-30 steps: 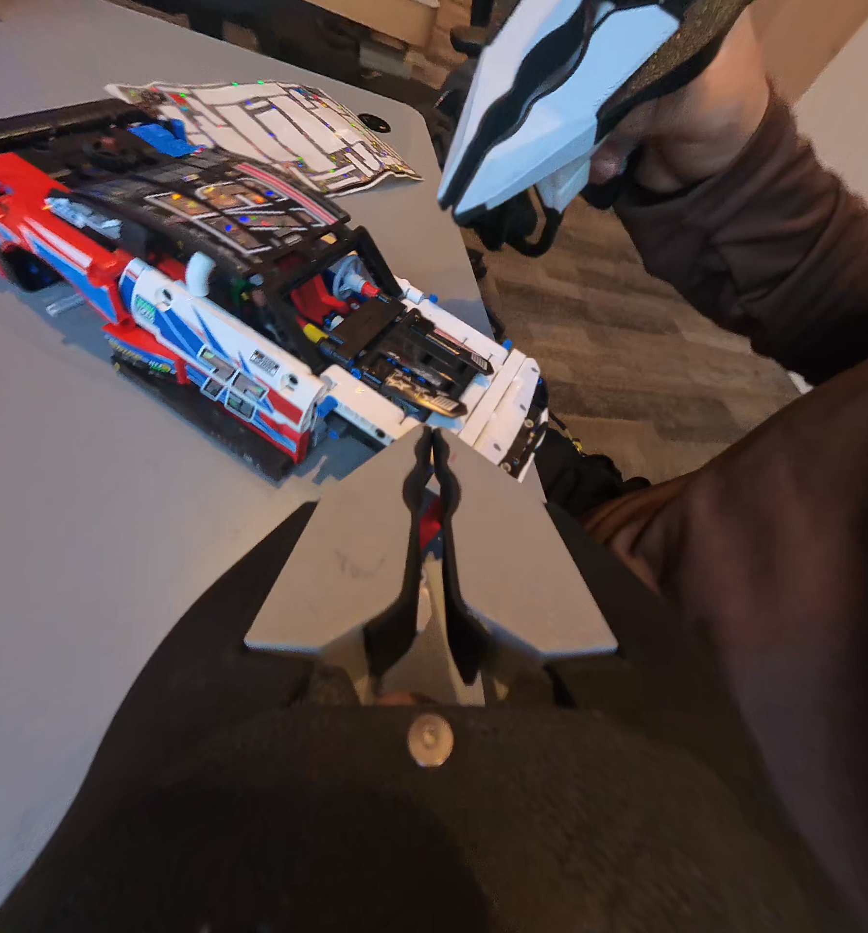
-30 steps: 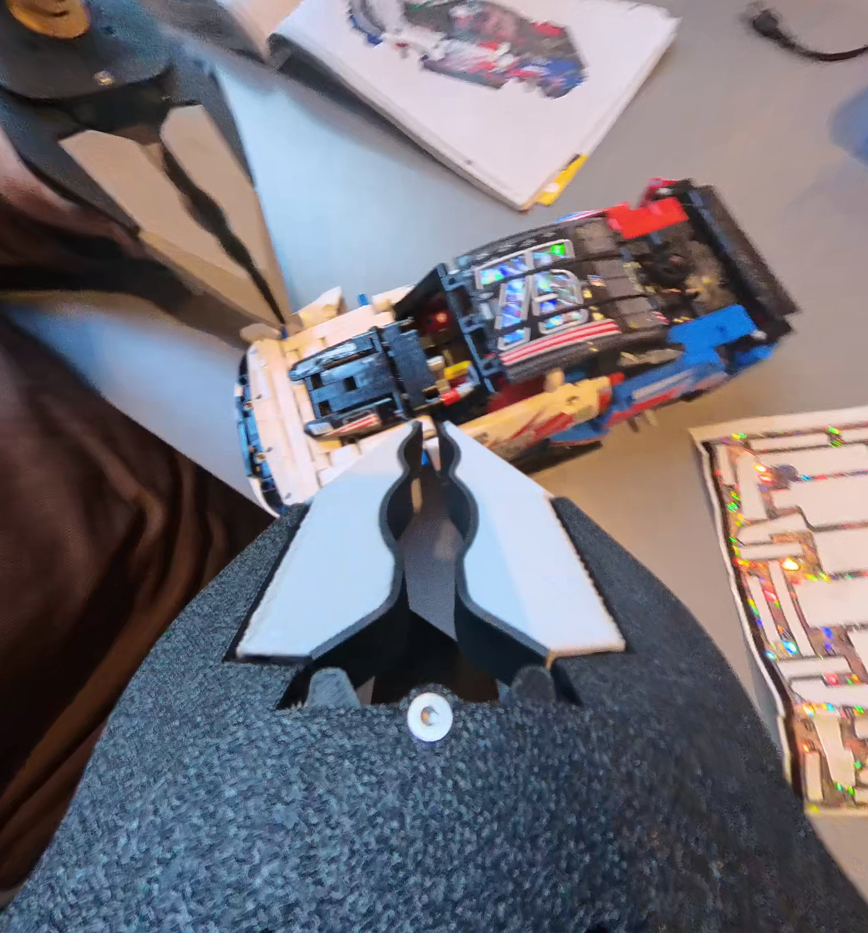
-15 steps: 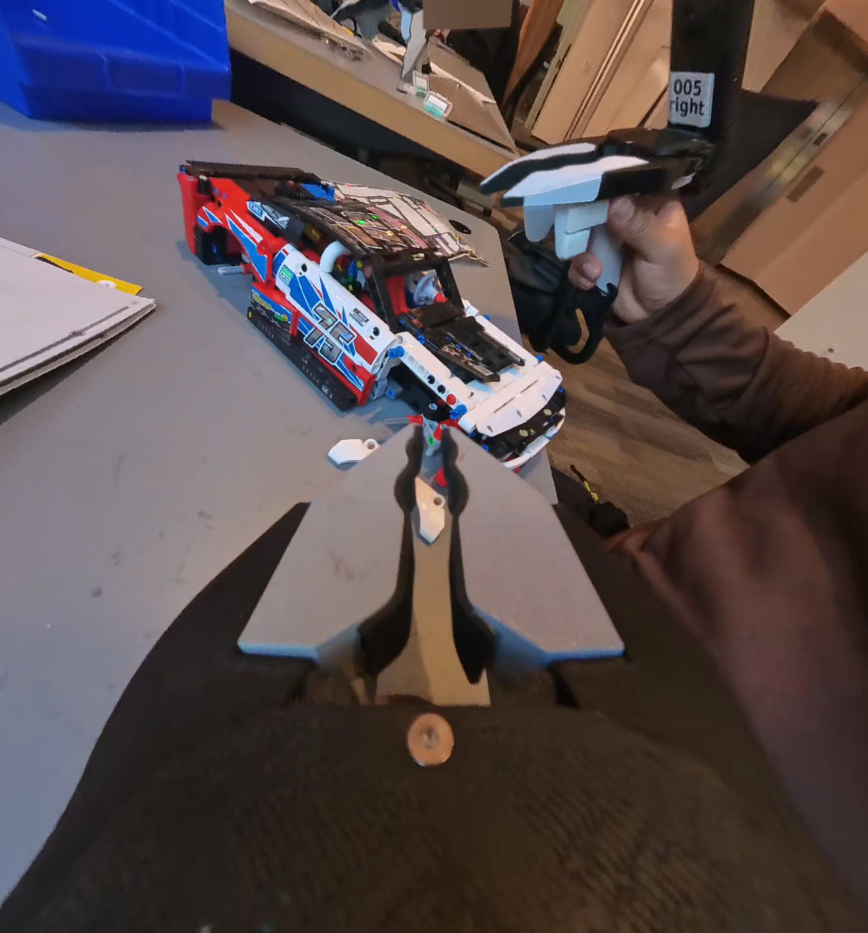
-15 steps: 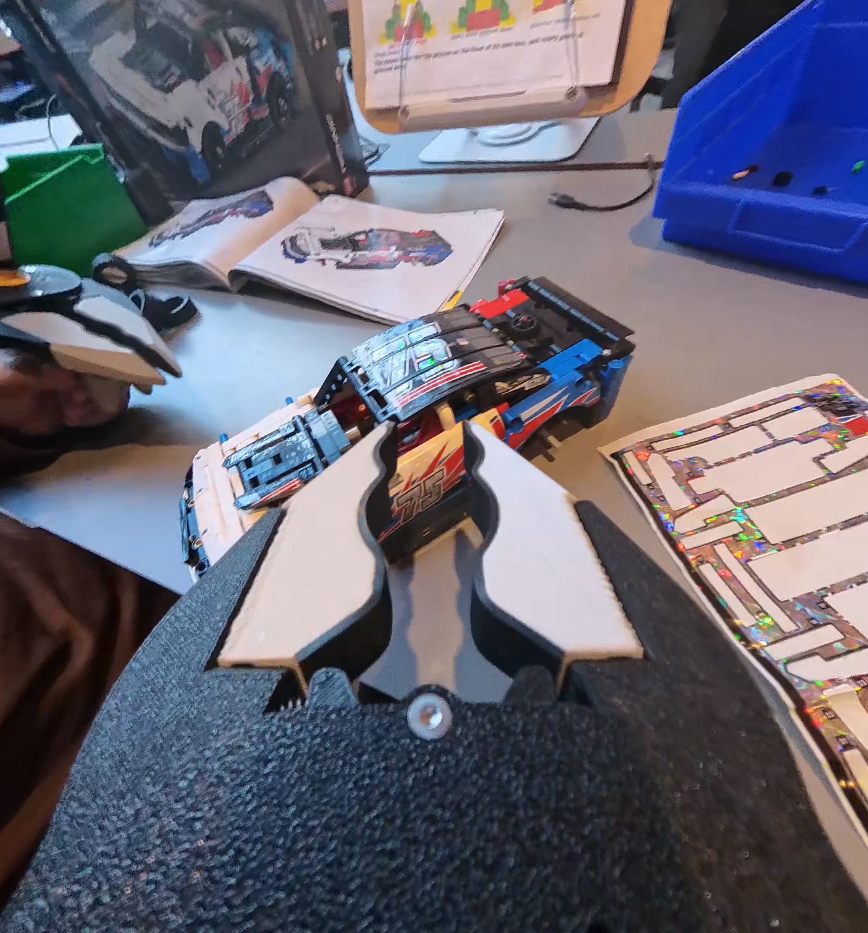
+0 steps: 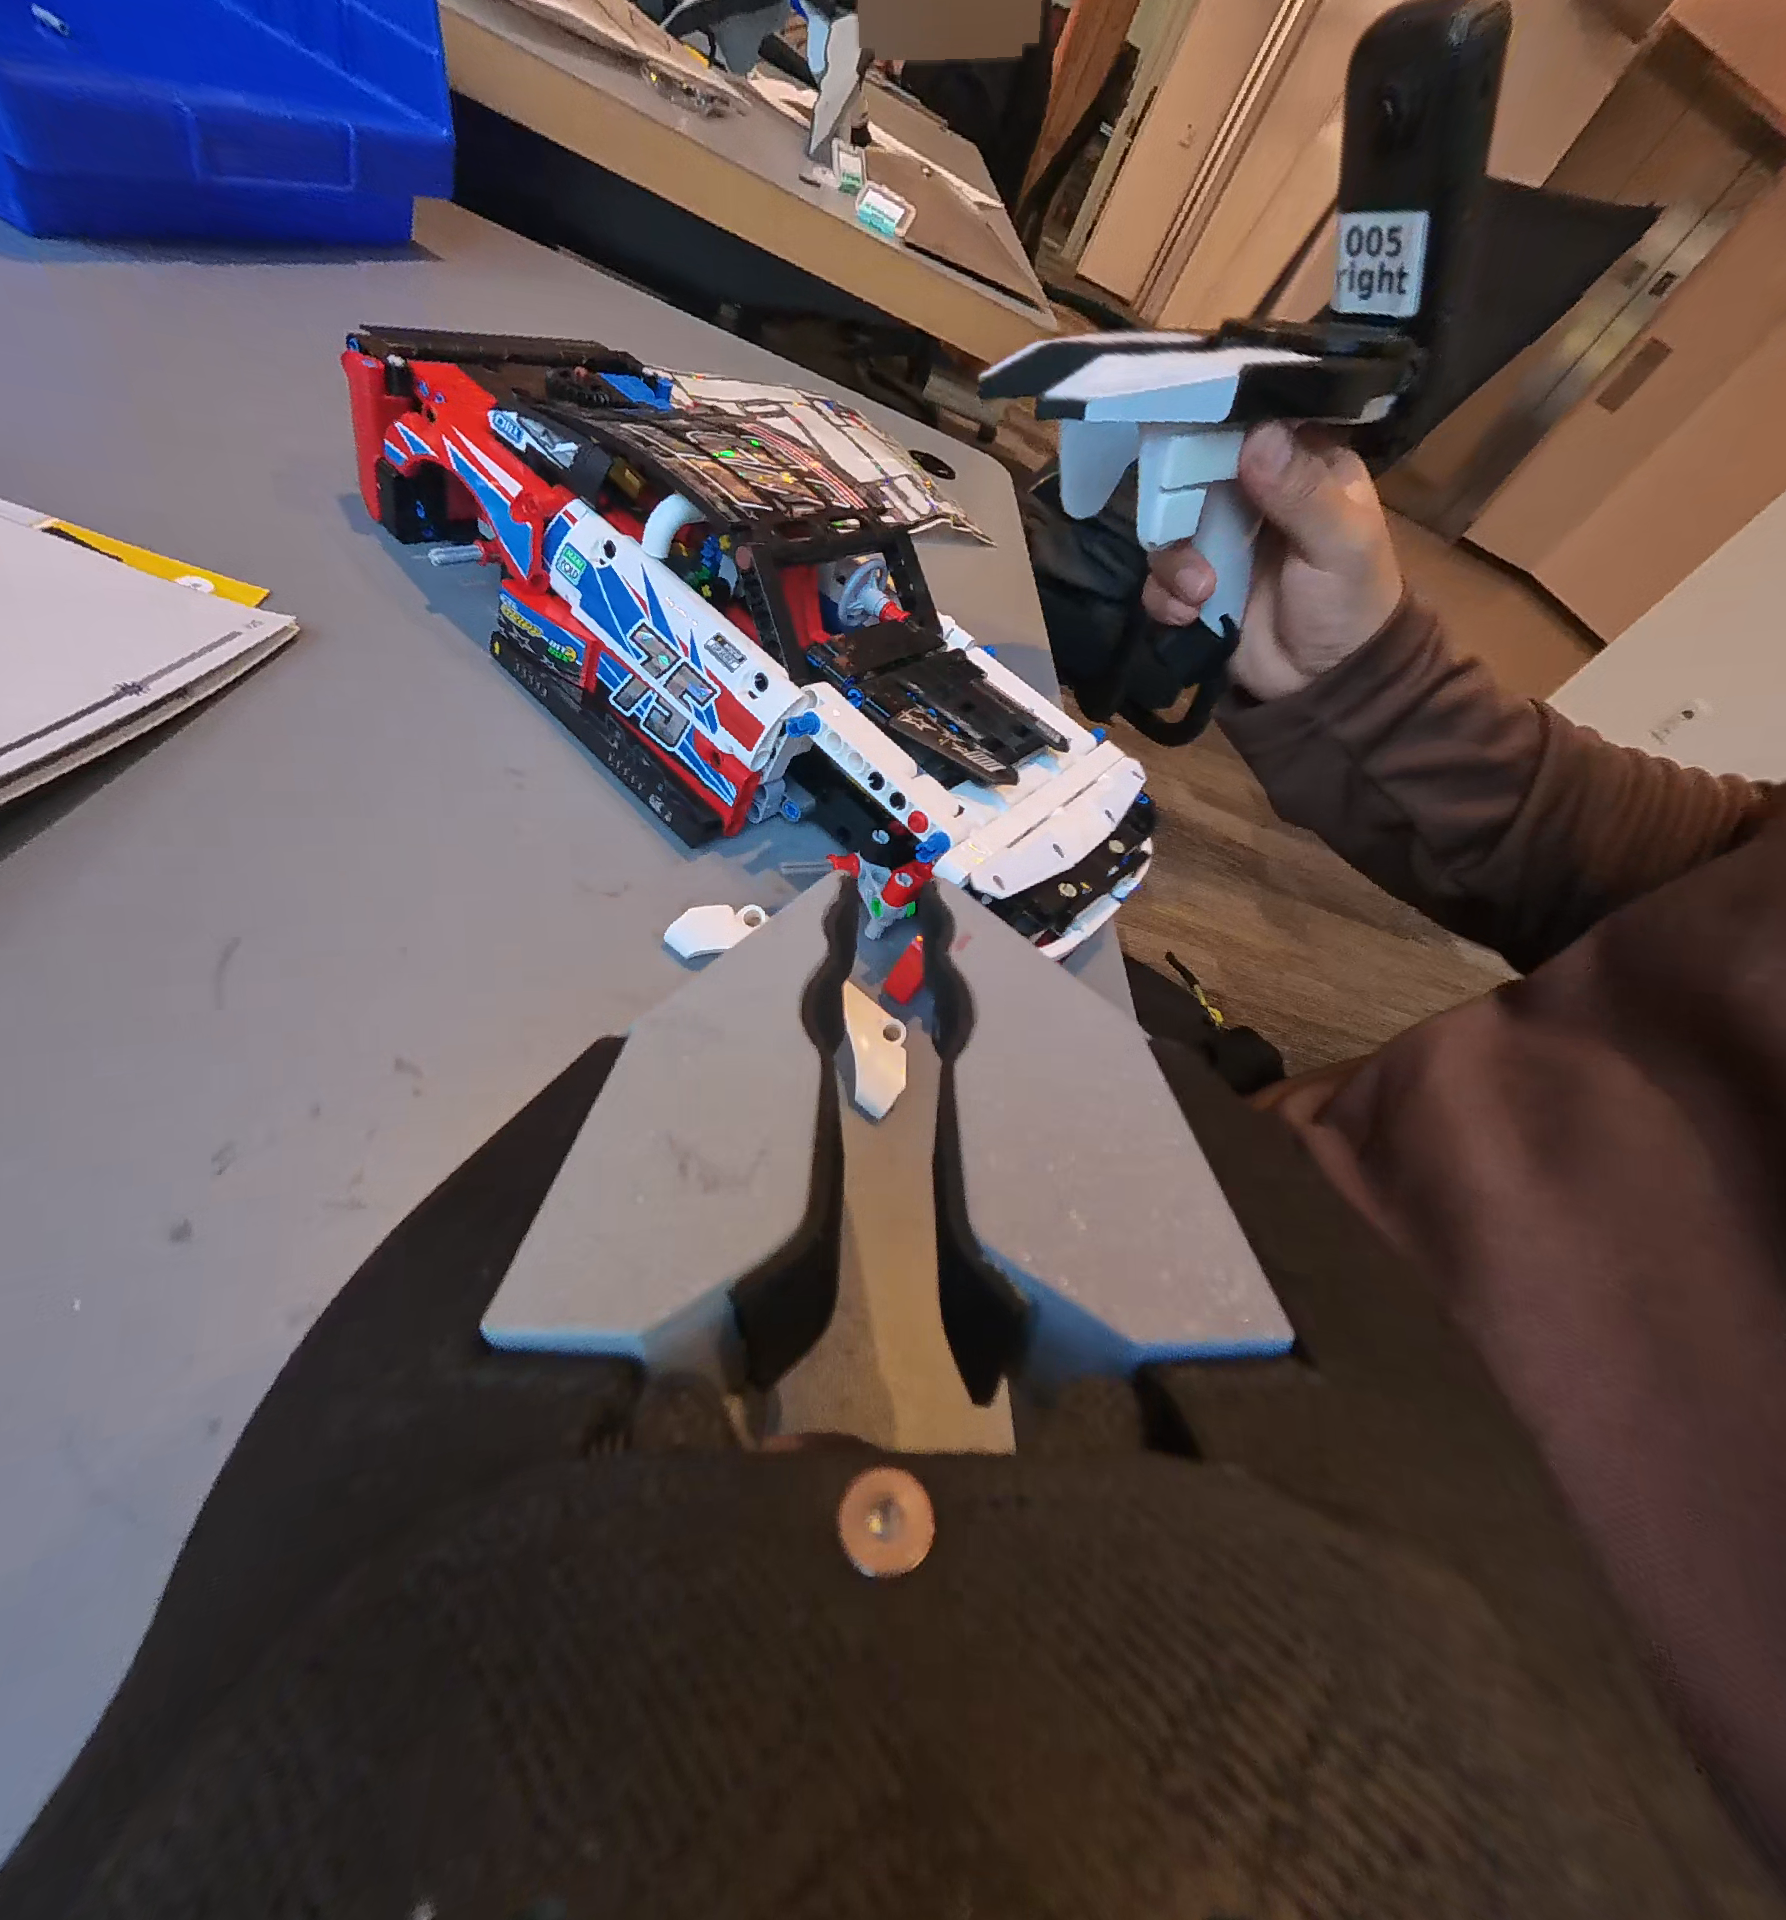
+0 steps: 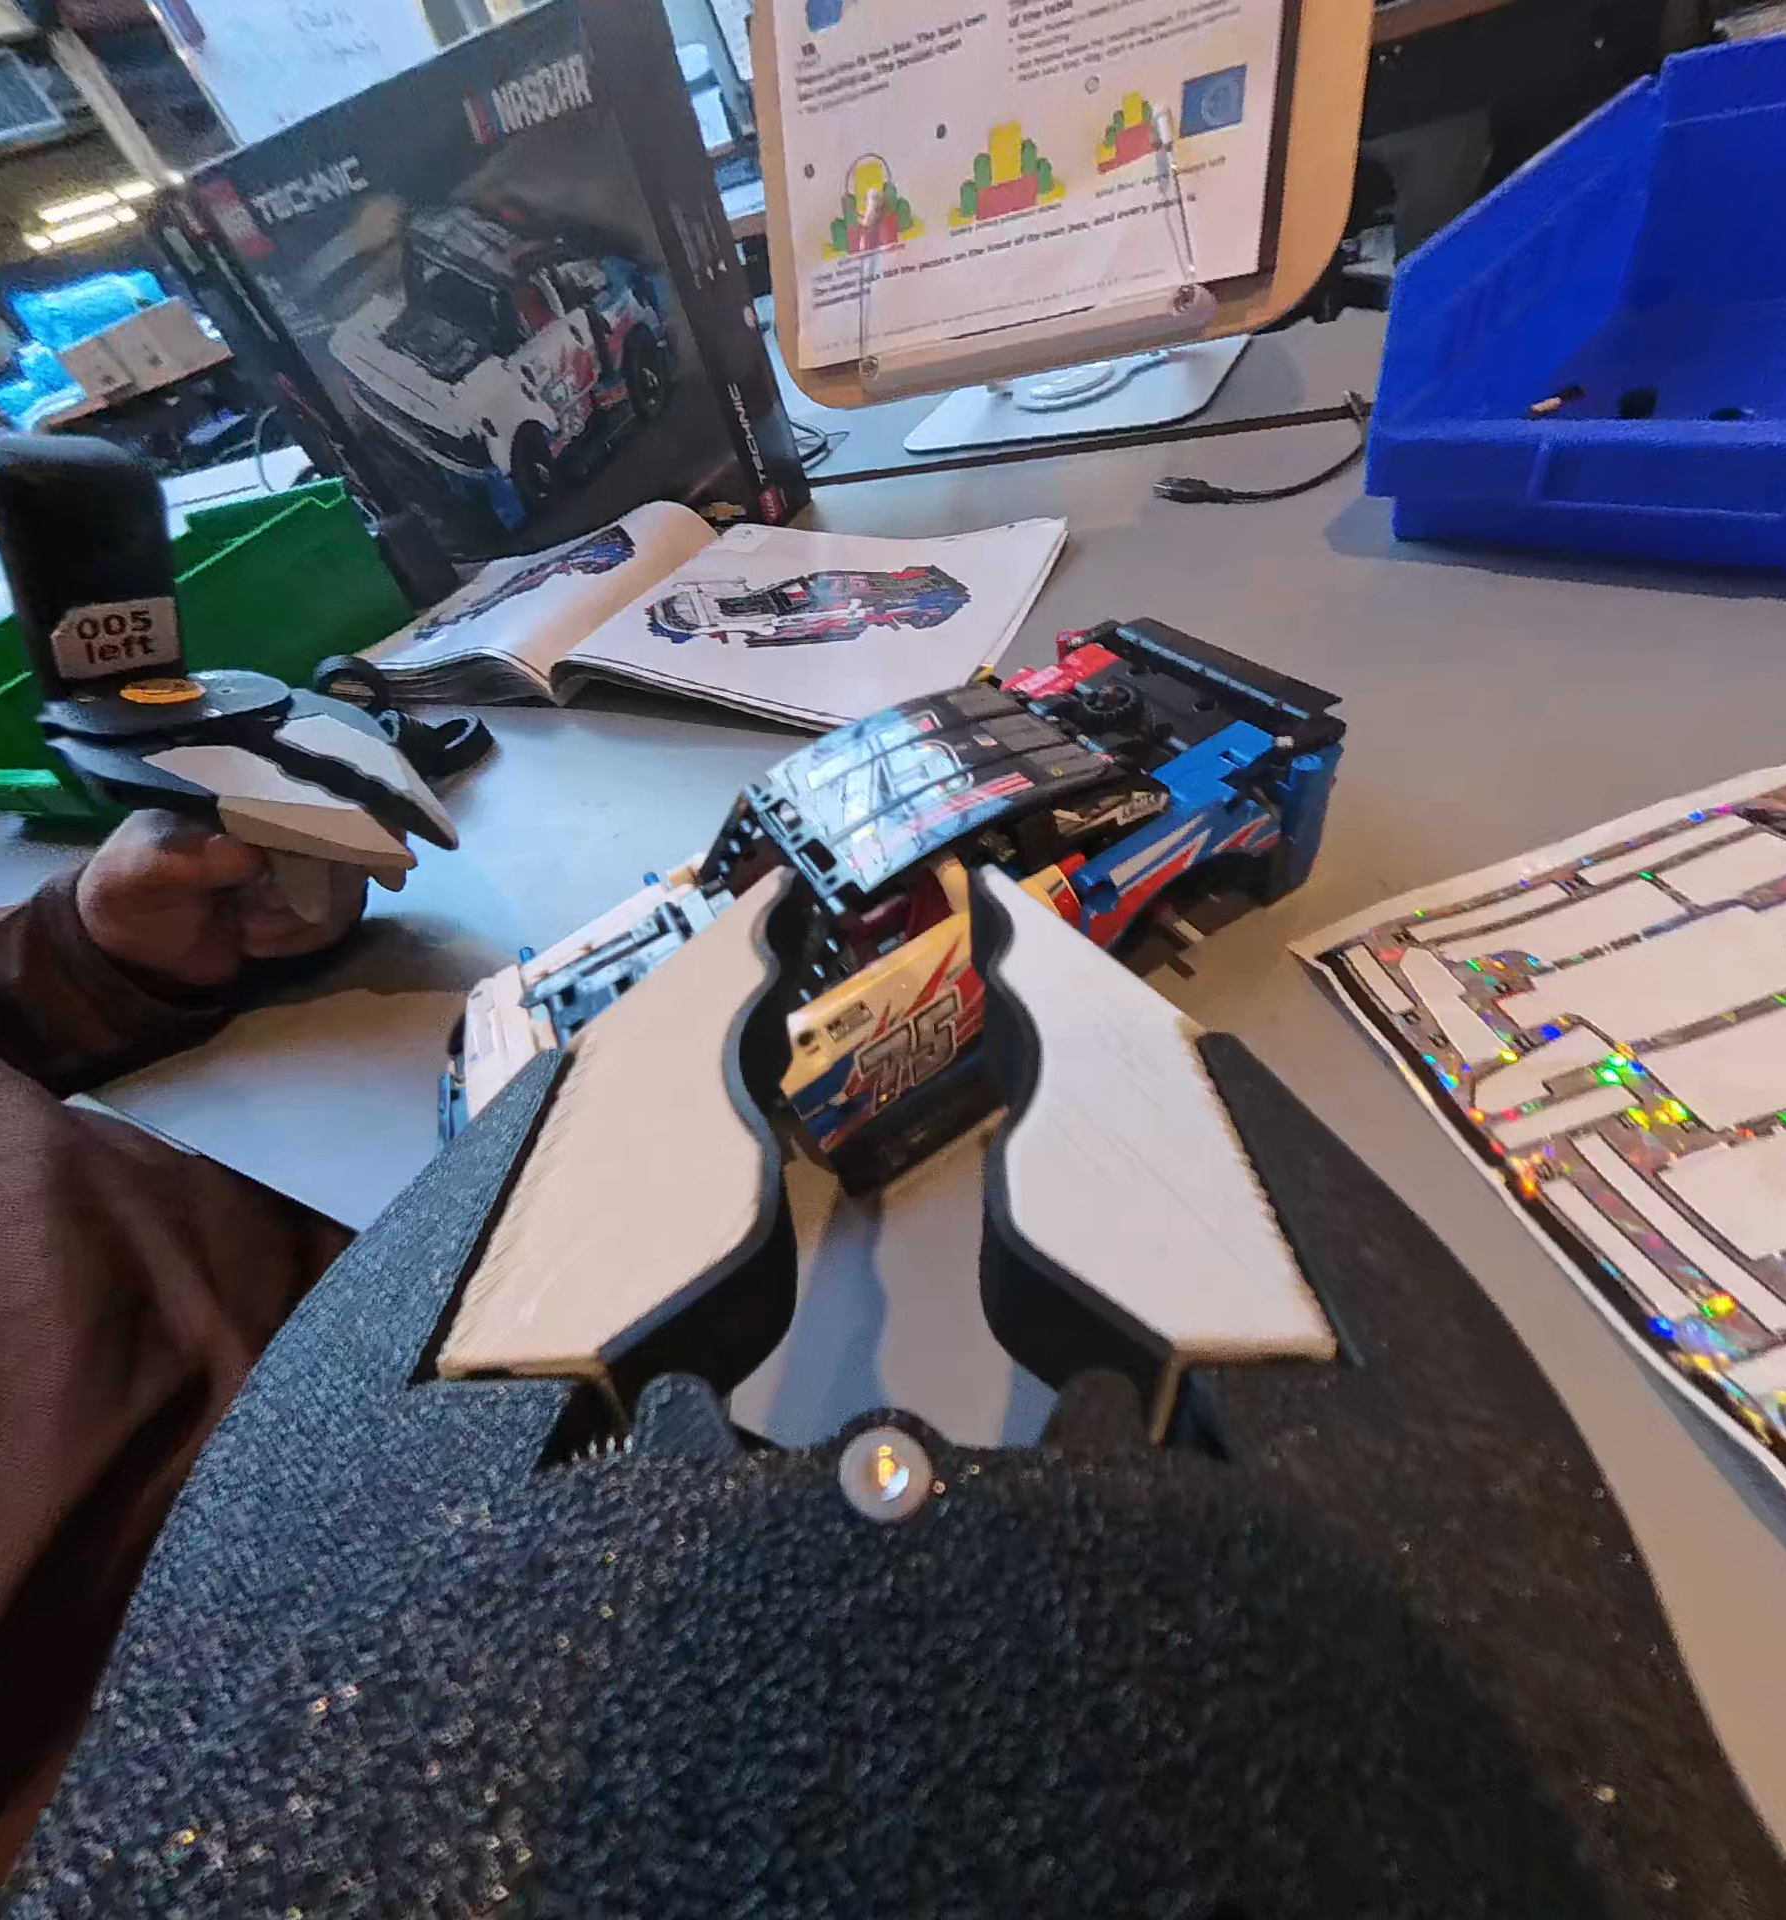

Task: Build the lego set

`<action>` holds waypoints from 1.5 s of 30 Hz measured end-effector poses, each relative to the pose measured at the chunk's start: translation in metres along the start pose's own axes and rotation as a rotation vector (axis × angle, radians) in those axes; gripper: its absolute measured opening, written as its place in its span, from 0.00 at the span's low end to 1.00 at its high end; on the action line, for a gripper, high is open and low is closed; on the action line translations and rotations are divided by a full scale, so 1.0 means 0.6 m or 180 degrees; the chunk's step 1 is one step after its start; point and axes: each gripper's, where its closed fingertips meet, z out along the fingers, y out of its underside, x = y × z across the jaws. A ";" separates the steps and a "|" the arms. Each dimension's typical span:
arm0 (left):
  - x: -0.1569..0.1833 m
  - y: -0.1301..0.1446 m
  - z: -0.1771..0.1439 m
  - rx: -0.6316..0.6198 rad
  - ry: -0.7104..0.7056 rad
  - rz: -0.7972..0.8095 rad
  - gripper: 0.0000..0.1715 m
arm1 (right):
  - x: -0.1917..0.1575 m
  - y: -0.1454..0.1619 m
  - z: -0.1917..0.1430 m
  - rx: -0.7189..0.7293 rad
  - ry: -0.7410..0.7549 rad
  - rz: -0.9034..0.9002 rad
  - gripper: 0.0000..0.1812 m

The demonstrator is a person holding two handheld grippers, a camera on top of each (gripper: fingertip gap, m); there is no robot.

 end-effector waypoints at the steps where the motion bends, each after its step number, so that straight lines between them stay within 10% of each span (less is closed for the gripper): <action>1: 0.001 -0.001 -0.001 0.0018 -0.0004 0.0024 0.05 | -0.005 -0.004 0.004 -0.0010 -0.0041 -0.0012 0.17; 45: -0.003 0.000 -0.004 0.0020 0.0162 -0.0328 0.05 | -0.065 0.039 0.031 -0.0501 -0.0060 -0.0533 0.17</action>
